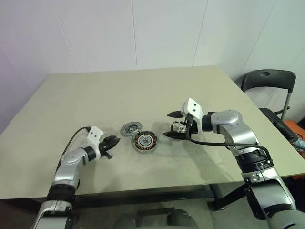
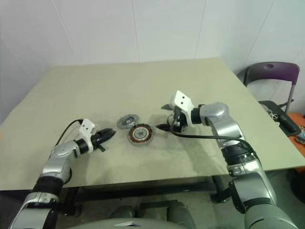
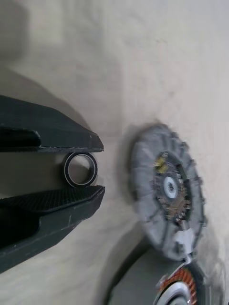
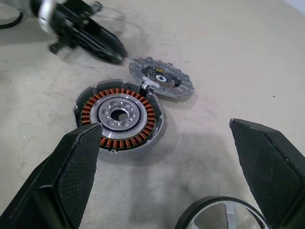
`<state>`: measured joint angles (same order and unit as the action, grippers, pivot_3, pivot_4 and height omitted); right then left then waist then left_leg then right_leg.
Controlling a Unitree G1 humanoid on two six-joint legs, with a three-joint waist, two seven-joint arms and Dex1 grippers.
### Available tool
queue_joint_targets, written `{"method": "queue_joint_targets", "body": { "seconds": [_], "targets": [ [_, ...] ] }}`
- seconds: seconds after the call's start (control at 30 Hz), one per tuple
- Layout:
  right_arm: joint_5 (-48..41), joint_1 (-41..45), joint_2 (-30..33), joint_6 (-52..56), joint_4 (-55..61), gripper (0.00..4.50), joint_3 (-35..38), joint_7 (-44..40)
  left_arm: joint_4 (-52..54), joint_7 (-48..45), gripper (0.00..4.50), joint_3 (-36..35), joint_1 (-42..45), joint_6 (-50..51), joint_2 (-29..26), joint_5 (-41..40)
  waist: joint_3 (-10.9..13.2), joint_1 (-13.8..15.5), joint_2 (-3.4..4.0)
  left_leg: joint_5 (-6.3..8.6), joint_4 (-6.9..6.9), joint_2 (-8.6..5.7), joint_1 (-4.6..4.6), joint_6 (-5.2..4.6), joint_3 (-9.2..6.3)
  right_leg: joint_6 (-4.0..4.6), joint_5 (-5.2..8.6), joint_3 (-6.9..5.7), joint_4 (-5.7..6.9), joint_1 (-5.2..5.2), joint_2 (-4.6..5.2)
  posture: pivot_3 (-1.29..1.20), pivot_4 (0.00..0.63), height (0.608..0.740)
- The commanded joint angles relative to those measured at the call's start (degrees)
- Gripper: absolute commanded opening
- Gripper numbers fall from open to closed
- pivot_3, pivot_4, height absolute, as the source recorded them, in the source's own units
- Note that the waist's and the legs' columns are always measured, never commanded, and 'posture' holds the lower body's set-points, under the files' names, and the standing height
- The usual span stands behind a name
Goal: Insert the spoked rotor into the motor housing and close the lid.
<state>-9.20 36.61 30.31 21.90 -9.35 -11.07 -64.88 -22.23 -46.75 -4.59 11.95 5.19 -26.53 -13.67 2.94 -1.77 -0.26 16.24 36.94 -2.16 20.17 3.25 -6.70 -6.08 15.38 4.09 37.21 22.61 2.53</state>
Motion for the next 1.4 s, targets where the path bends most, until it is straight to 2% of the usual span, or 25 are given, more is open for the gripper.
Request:
{"method": "queue_joint_targets", "body": {
  "seconds": [0.03,0.33,0.47,0.6,0.87,1.07,1.4],
  "targets": [
    [-0.3,1.44,-0.06,-0.58,1.35,4.5,0.02,0.19,6.88,-1.19,0.68,-3.31,-4.0,3.79,-2.51,-3.58,0.0,-0.12,0.0,0.0,0.01,0.0,0.01,0.0,0.0,0.0,0.0,0.0,-0.01,0.0,0.0,0.0,0.0,0.74],
    [-0.54,1.58,-0.19,-1.0,0.87,4.5,-0.58,0.03,18.3,-7.49,0.68,-8.4,-11.99,9.76,-7.28,-12.52,0.03,-0.11,0.02,0.0,0.06,0.0,0.13,0.0,0.02,0.01,0.01,-0.13,-0.05,0.01,0.02,0.0,0.0,0.74],
    [-0.48,1.68,-0.04,-1.5,0.33,4.5,-0.61,-0.08,24.27,-10.58,0.68,-6.76,-11.33,13.12,-9.05,-15.22,0.04,-0.03,0.02,0.0,0.06,-0.02,0.15,0.0,0.03,0.02,0.01,-0.13,-0.09,-0.01,0.03,0.0,0.0,0.74],
    [-0.38,1.97,0.11,-1.83,-0.2,4.5,-0.56,-0.04,27.11,-13.4,0.68,-2.28,-7.61,15.34,-10.5,-14.38,0.04,0.15,0.02,0.0,0.07,-0.03,0.14,0.0,0.03,0.02,0.01,-0.15,-0.1,-0.02,0.01,0.0,0.0,0.74],
    [-0.27,1.98,0.89,-1.88,-0.17,4.5,-0.09,0.57,18.99,-19.1,0.68,7.41,6.6,12.77,-9.7,-8.69,0.05,0.74,0.03,0.0,0.07,-0.06,0.14,0.0,0.06,0.02,0.01,-0.15,-0.11,-0.02,-0.02,0.0,0.0,0.74],
    [-0.47,1.29,1.25,-1.52,0.65,4.5,0.11,1.28,9.62,-20.76,0.68,10.98,14.51,7.48,-5.59,-4.94,0.05,0.87,0.02,0.0,0.07,-0.07,0.2,0.0,0.06,0.01,0.0,-0.15,-0.12,0.04,-0.02,0.0,0.0,0.74],
    [-0.67,1.35,1.31,-1.53,0.82,4.5,0.13,1.98,1.52,-20.84,0.68,14.33,20.01,2.86,0.13,-0.22,0.05,0.75,0.01,0.0,0.09,-0.08,0.21,-0.01,0.05,0.01,0.0,-0.14,-0.12,0.04,-0.02,0.0,0.0,0.74]
  ]
}}
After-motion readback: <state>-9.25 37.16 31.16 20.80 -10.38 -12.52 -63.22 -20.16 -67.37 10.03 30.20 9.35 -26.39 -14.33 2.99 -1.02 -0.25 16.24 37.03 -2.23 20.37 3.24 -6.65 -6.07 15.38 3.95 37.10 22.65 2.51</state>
